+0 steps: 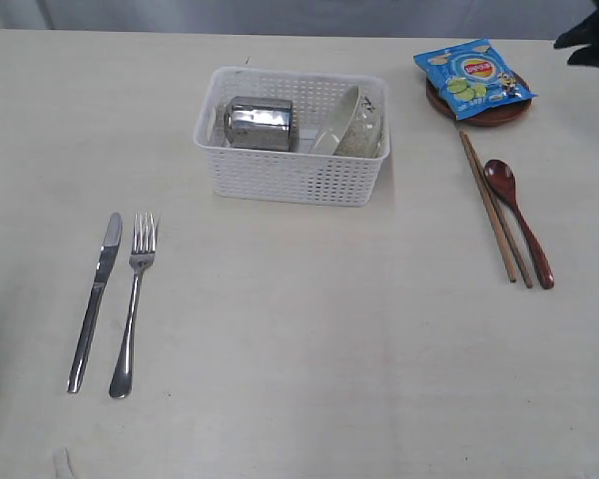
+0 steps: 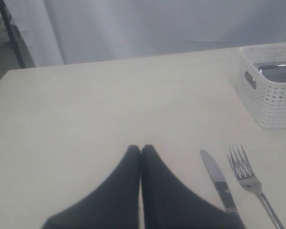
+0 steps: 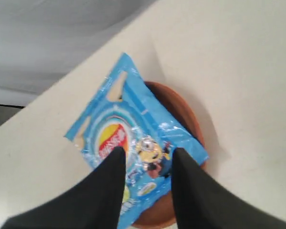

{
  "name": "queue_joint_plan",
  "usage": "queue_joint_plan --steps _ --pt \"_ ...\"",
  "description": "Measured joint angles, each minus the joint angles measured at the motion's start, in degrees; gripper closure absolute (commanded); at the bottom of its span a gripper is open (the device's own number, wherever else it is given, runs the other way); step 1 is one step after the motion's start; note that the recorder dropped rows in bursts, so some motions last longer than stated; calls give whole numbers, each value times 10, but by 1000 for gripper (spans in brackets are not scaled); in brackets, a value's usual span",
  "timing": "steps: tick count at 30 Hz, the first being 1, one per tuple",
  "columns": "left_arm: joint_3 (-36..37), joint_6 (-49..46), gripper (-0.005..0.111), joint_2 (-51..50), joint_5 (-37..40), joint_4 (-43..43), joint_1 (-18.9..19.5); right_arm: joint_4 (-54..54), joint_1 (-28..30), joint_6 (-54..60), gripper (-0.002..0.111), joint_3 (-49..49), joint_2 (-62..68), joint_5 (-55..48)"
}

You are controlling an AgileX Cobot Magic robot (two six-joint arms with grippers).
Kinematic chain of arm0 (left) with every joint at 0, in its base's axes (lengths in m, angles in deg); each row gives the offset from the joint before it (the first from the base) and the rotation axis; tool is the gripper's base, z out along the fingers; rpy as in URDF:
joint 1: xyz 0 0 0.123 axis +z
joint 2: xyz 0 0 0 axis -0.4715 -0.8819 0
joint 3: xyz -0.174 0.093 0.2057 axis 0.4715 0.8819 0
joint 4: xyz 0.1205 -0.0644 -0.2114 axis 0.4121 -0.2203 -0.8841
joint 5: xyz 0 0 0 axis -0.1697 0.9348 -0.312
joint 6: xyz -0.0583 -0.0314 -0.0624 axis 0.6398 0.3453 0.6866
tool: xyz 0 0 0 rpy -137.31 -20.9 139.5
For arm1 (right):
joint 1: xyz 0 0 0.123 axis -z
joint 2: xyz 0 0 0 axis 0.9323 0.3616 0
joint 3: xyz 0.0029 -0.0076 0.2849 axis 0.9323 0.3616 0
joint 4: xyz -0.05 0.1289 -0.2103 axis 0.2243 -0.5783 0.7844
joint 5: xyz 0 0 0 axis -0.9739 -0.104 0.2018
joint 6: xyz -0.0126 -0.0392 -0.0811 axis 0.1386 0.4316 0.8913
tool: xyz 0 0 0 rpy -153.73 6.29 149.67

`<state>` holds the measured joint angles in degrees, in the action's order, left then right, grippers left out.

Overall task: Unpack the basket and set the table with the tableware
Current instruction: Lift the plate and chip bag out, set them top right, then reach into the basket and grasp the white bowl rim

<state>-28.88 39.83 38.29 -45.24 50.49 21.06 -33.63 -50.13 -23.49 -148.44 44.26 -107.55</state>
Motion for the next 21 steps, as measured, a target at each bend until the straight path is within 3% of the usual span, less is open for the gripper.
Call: queue_joint_plan --steps 3,6,8,13,17,21 --pt "0 0 107 0 0 0 0 -31 -5 40 77 -1 -61 -33" --pt "0 0 107 0 0 0 0 -33 -62 51 77 -1 -121 -83" --pt "0 0 107 0 0 0 0 31 -131 13 77 -2 -147 -103" --pt "0 0 107 0 0 0 0 316 -340 -169 77 -2 -158 -110" --pt "0 0 107 0 0 0 0 441 -417 -256 77 -2 -158 -101" --pt "0 0 107 0 0 0 0 498 -443 -308 77 -2 -157 -97"
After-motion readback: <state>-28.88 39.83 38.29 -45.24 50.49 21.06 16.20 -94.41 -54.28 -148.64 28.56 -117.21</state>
